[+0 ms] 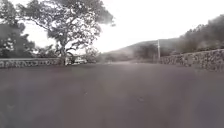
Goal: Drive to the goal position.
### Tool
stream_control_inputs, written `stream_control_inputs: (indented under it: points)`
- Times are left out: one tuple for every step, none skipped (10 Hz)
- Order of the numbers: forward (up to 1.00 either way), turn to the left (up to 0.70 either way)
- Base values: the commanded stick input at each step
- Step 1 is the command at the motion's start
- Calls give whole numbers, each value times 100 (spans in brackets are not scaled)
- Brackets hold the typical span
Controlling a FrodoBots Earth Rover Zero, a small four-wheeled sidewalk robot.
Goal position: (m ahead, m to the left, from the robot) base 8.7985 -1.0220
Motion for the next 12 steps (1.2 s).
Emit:
stream_control_inputs:
  points:
    - [70, 0]
    - [70, 0]
    - [70, 0]
    - [70, 0]
    - [70, 0]
    - [70, 0]
    - [70, 0]
    - [70, 0]
    - [70, 0]
    - [70, 0]
    - [70, 0]
    - [70, 0]
